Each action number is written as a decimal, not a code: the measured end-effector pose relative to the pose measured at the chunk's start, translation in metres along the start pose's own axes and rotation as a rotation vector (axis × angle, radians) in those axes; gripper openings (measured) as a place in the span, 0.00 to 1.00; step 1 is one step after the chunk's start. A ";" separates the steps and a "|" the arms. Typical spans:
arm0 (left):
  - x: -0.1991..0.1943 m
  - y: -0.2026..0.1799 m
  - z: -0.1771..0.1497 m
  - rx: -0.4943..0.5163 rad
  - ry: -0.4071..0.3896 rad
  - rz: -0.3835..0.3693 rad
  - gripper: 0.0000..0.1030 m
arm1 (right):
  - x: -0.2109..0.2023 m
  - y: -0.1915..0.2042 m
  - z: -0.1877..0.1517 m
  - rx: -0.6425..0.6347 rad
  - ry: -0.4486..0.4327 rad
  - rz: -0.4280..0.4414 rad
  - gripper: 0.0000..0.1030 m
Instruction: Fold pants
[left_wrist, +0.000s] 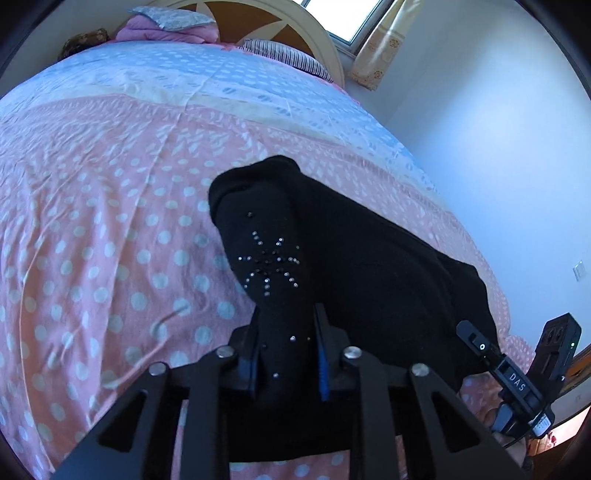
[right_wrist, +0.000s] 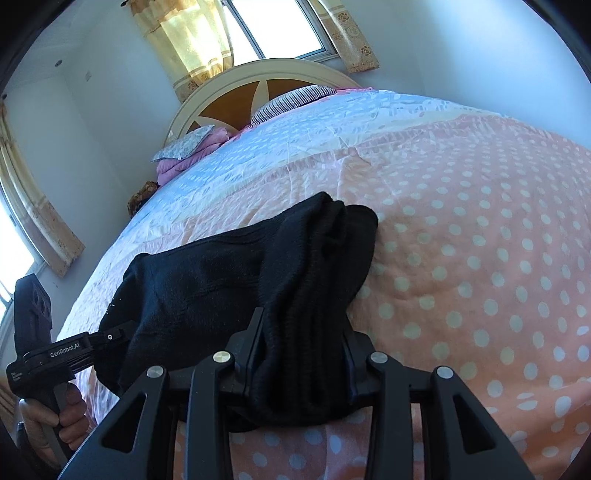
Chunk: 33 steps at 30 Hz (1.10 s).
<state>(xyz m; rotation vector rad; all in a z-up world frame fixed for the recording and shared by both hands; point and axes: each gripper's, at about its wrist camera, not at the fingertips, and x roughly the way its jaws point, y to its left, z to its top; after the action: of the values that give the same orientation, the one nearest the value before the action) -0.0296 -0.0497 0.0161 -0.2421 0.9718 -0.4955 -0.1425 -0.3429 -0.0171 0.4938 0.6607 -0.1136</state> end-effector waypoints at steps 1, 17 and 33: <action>0.000 -0.003 0.000 0.017 -0.007 0.018 0.23 | 0.000 0.000 0.000 0.000 0.000 0.000 0.36; -0.016 -0.026 0.000 0.208 -0.130 0.185 0.22 | -0.015 0.034 -0.004 -0.192 -0.104 -0.136 0.33; -0.027 -0.003 0.003 0.187 -0.159 0.176 0.21 | -0.007 0.089 -0.021 -0.394 -0.153 -0.235 0.32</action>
<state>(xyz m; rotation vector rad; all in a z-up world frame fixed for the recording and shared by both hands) -0.0404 -0.0391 0.0385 -0.0260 0.7779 -0.3960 -0.1366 -0.2554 0.0089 0.0259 0.5705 -0.2351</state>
